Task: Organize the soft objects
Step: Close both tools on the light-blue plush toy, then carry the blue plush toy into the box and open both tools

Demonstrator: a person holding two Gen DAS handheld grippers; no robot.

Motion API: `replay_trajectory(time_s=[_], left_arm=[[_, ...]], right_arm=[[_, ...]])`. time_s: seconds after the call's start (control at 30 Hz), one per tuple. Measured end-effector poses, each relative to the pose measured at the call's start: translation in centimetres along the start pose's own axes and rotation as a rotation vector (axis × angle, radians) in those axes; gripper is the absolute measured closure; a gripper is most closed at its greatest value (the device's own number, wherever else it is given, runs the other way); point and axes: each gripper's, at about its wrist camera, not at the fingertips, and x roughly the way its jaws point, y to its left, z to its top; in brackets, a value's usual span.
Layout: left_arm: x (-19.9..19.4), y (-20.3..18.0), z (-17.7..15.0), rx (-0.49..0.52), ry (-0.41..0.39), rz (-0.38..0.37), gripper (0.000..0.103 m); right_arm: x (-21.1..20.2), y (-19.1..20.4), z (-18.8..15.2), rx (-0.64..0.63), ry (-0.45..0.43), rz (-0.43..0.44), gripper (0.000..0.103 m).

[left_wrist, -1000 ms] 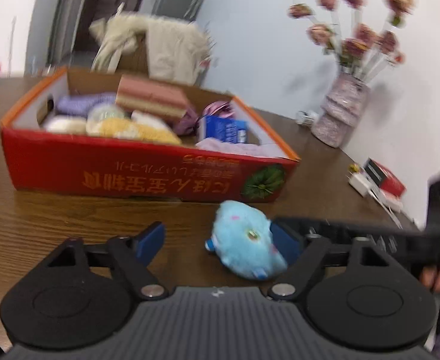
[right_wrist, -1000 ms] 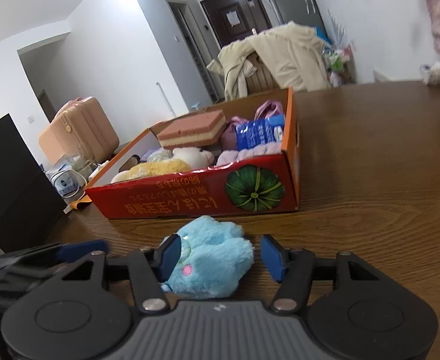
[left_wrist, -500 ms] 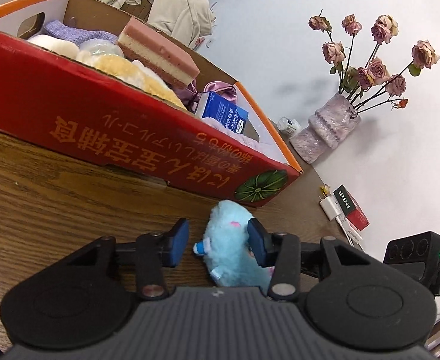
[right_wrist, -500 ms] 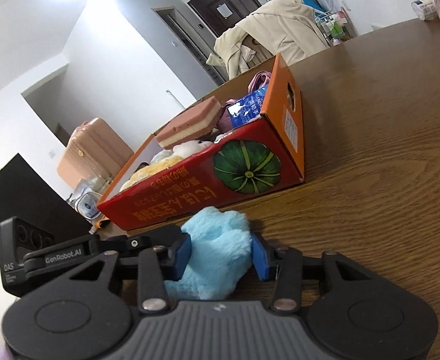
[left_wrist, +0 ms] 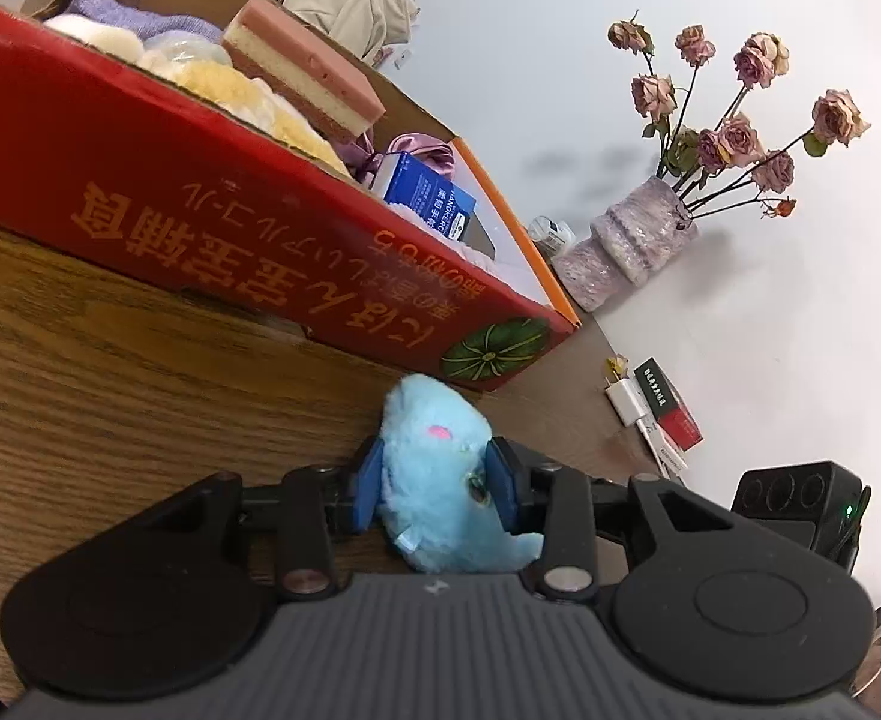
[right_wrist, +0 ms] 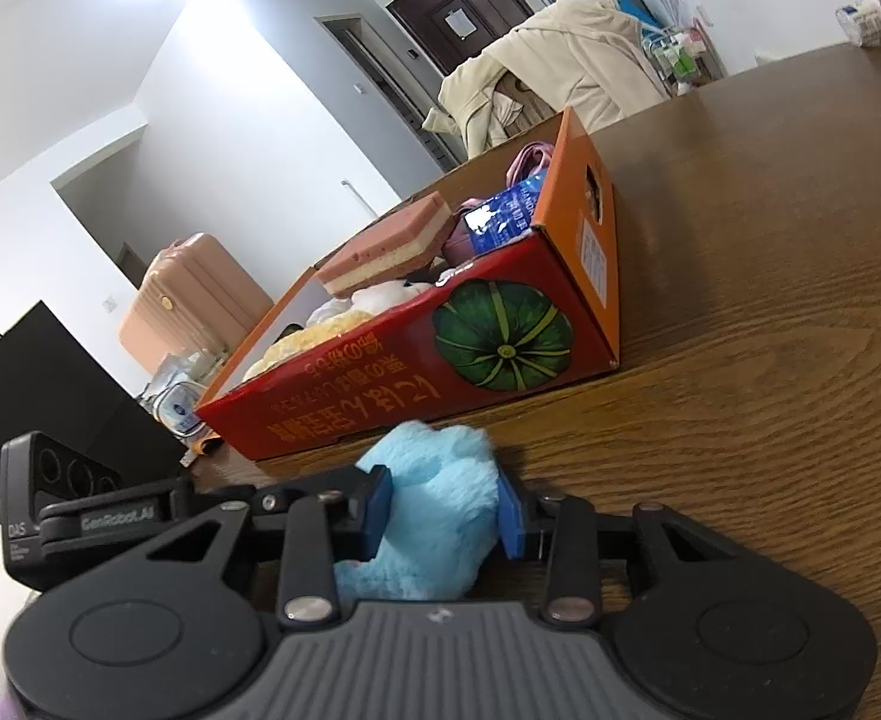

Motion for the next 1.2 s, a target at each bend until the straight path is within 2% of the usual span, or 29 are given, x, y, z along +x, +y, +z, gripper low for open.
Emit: replay_trajectory(time_s=[0.17, 0.33, 0.5, 0.63, 0.77, 0.9, 1.0, 1.2], left_arm=[[-0.7, -0.1, -0.4, -0.039, -0.01, 0.019, 0.067], [-4.7, -2.4, -3.0, -0.009, -0.076, 0.064, 0.067], [-8.7, -4.9, -7.0, 0.07, -0.131, 0.129, 0.068], [-9.7, -5.3, -8.2, 0.055, -0.121, 0.107, 0.068], [-10.1, -6.1, -8.0, 0.083, -0.147, 0.099, 0.068], [-10.0, -6.1, -7.2, 0.071, -0.16, 0.083, 0.068], [-10.1, -6.7, -4.9, 0.099, -0.199, 0.063, 0.067], [-9.0, -7.6, 1.8, 0.206, -0.289, 0.068, 0.068]], right_arm=[[-0.1, 0.5, -0.2, -0.031, -0.007, -0.014, 0.068], [-1.2, 1.6, -0.9, -0.031, -0.023, 0.023, 0.072], [-4.7, 5.8, -4.7, -0.06, -0.093, 0.006, 0.072], [-6.4, 7.7, -7.4, -0.063, -0.113, -0.02, 0.072], [-7.6, 8.0, -7.2, -0.065, -0.134, -0.01, 0.073], [-7.9, 8.2, -6.8, -0.075, -0.147, -0.01, 0.073], [-7.7, 8.6, -5.4, -0.092, -0.15, -0.004, 0.073], [-6.0, 10.1, 1.0, -0.187, -0.202, 0.023, 0.073]])
